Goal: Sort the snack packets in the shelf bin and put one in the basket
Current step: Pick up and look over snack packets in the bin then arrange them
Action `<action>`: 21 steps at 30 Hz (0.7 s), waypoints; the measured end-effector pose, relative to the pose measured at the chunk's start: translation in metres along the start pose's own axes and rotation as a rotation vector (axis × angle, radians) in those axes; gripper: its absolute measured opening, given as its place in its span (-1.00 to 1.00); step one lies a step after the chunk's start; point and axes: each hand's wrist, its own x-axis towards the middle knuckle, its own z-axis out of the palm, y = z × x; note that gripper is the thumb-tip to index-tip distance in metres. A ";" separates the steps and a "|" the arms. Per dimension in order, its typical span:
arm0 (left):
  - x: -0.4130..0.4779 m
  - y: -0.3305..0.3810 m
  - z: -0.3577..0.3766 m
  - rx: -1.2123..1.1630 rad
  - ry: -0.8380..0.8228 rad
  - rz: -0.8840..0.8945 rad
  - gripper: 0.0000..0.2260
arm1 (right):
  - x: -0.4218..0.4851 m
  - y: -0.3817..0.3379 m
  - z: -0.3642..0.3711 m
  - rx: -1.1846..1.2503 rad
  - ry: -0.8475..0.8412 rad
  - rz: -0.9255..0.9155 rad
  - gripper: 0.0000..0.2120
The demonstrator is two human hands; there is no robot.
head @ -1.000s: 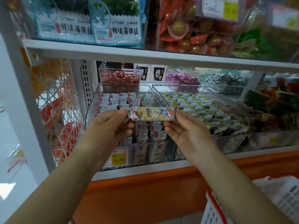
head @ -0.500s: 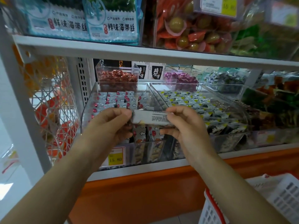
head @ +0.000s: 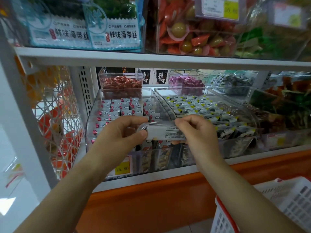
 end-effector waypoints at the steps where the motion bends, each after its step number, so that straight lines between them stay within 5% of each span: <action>1: 0.000 0.002 0.001 -0.049 -0.008 -0.023 -0.81 | -0.001 0.000 0.001 -0.034 0.004 -0.034 -0.82; 6: 0.003 0.004 0.002 -0.011 0.056 -0.059 -0.88 | -0.006 -0.004 0.004 -0.214 -0.035 -0.204 -0.81; 16: 0.006 -0.002 -0.002 -0.020 0.187 -0.128 -0.79 | -0.008 -0.003 0.007 -0.053 -0.201 -0.126 -0.91; 19: 0.009 -0.003 -0.007 -0.103 0.241 -0.183 -0.75 | -0.005 0.000 0.004 -0.072 -0.364 -0.087 -0.62; 21: 0.009 -0.003 -0.009 -0.112 0.250 -0.182 -0.72 | -0.004 0.000 0.005 -0.090 -0.358 -0.112 -0.64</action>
